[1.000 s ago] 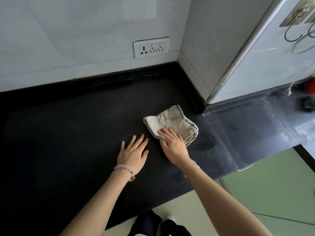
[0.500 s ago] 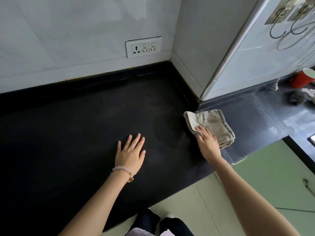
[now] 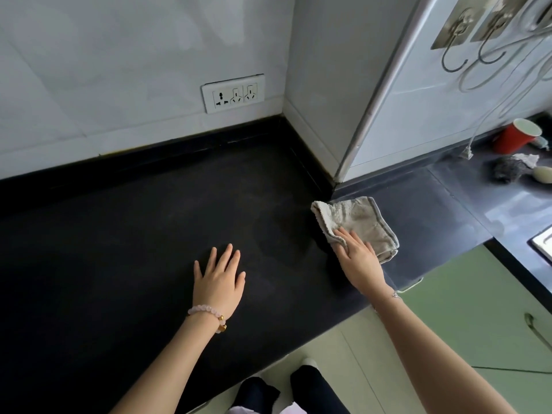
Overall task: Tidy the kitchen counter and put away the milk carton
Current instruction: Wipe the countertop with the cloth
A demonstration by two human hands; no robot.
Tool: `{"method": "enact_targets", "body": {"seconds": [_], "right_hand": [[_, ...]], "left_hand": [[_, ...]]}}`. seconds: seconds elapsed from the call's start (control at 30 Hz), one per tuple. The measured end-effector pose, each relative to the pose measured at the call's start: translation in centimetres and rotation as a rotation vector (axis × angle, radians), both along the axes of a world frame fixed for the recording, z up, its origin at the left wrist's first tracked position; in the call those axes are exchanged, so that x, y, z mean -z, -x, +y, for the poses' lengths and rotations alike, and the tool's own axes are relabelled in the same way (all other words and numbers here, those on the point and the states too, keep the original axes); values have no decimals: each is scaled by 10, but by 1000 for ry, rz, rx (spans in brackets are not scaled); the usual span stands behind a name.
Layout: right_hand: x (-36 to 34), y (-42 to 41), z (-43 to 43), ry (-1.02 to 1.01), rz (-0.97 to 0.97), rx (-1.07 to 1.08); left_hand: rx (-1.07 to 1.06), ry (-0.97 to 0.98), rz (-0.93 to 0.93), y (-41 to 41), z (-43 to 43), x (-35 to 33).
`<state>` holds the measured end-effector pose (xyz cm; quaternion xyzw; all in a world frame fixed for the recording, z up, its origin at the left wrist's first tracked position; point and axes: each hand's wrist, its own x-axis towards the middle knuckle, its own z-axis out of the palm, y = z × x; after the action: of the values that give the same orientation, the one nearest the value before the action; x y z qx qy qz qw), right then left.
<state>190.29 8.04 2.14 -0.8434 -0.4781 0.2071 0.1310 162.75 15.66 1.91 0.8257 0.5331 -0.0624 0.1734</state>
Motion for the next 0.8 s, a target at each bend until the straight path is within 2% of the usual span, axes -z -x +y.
{"method": "enact_targets", "body": {"seconds": [0.17, 0.57, 0.67, 0.8], "right_hand": [[-8, -34, 0, -81, 40, 98], [-26, -146, 11, -136, 22, 114], [-22, -158, 12, -101, 42, -16], [-7, -159, 9, 85, -27, -262]], "left_hand": [[-36, -30, -44, -16, -7, 1], [-235, -66, -57, -72, -48, 5], [-272, -64, -63, -78, -53, 6], [-306, -59, -64, -82, -56, 8]]}}
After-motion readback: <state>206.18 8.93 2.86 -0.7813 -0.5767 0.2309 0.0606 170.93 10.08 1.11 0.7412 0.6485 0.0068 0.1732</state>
